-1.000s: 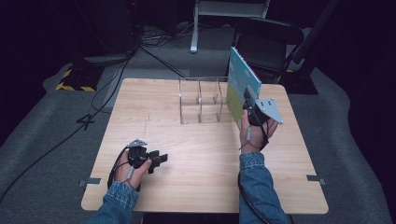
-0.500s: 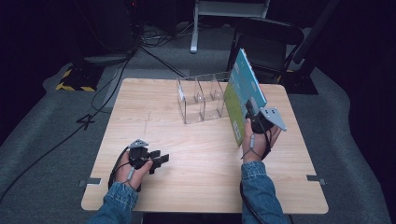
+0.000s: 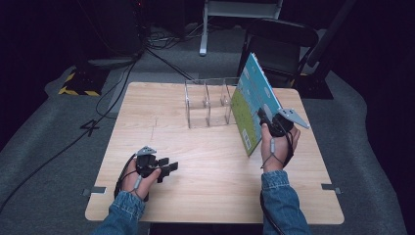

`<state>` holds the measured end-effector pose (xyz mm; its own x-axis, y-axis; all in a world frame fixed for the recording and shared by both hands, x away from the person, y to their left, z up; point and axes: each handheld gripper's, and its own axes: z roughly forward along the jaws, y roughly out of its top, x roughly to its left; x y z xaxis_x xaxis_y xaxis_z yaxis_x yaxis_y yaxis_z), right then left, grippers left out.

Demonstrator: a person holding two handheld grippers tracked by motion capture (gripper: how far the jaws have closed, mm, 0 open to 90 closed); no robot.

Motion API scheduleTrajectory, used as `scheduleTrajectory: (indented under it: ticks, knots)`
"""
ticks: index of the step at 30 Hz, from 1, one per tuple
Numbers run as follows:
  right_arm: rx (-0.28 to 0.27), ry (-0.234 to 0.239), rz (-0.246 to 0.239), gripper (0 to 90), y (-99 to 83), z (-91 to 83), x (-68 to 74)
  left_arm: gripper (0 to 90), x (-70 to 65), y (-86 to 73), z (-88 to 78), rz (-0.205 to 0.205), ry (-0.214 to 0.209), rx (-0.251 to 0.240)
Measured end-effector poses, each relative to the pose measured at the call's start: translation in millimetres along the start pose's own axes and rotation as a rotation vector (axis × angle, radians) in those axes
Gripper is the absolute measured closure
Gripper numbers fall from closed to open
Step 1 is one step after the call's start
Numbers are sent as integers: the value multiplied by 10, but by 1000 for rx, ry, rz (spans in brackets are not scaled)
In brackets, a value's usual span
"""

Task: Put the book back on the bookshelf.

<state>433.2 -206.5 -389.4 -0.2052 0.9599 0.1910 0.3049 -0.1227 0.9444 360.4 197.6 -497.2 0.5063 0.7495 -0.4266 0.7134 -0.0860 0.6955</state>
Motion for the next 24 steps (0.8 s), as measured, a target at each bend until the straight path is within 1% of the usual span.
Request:
scheduleTrajectory:
  ticks: [1,4,8,12,14,16,18,19,22,24]
  knots:
    - [3,1,2,809,-5,-12,13,464,-3,0,-1,-1,1,-5]
    - [3,4,-19,810,-44,-75,96,463,-2,4,-13,-2,-2,-9]
    - [-7,-15,-36,810,-80,-166,214,463,-9,5,-16,0,-3,-14]
    - [9,-15,-48,807,-110,-222,301,462,-8,8,-14,7,-2,-14]
    - [13,-19,-49,807,-112,-234,313,462,-9,9,-10,8,-4,-12]
    - [11,-35,-50,810,-111,-239,297,461,-12,9,-8,12,-5,-11]
    - [-12,-47,-20,811,-123,-241,277,461,-25,9,-4,11,-1,-10]
    - [-14,-55,-14,811,-130,-234,279,461,-30,9,-3,11,-1,-10]
    - [-31,-64,-26,812,-156,-225,329,460,-38,12,0,21,-5,-6]
    - [-34,-73,-32,811,-171,-227,355,459,-42,10,3,19,-6,-5]
